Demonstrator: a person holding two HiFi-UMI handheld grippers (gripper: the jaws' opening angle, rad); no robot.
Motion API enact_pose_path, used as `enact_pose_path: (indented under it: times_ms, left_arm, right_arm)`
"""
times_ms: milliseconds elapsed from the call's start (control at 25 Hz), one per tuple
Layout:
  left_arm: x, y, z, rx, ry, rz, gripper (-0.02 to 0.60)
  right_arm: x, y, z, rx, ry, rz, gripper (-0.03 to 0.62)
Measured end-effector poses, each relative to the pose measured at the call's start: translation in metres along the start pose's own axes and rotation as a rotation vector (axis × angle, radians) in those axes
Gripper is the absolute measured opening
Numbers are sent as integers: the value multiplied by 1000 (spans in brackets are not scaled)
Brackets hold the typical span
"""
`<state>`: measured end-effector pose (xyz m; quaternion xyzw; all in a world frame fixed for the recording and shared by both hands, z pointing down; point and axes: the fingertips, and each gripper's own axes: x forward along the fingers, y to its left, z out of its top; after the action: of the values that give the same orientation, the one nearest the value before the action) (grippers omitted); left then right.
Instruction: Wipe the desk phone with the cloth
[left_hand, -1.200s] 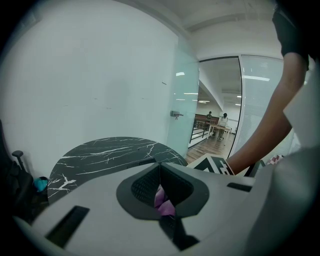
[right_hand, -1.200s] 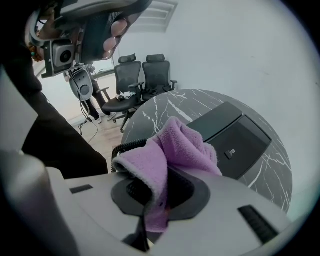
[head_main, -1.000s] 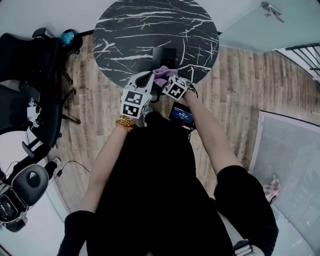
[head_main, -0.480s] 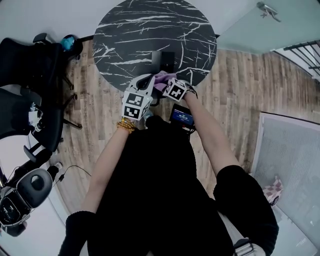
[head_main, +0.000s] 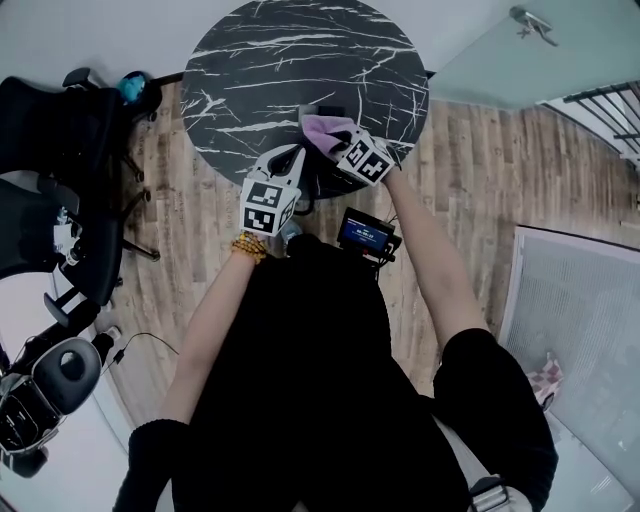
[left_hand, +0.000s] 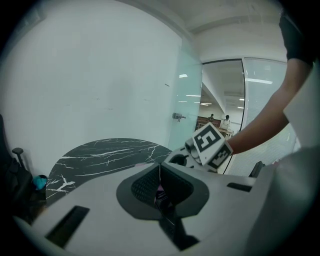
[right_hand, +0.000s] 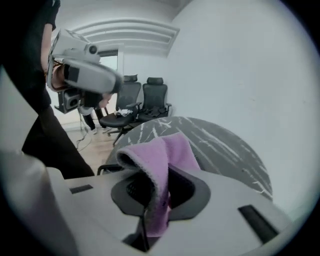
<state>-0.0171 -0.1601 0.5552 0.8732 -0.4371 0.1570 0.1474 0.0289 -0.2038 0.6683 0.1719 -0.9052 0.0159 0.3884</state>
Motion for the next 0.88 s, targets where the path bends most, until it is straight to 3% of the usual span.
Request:
enact_pose_path:
  times_ms: [200,440,680,880]
  left_arm:
    - [4,1,-1,1,10,-1,15]
    - [7,-3,-1,13,24,-5,15]
    - [9,-3,-7,9,48,-7,15]
    - [10,-1,-15,-3,70,-5,15]
  right_arm:
    - [-22,-75,32,-75,-38,-263,58]
    - [-19,-100,25,-119,37,-405,58]
    - [10,-82,-16,-38,146,-348,60]
    - [15,-79,-18,2,128,-340,58]
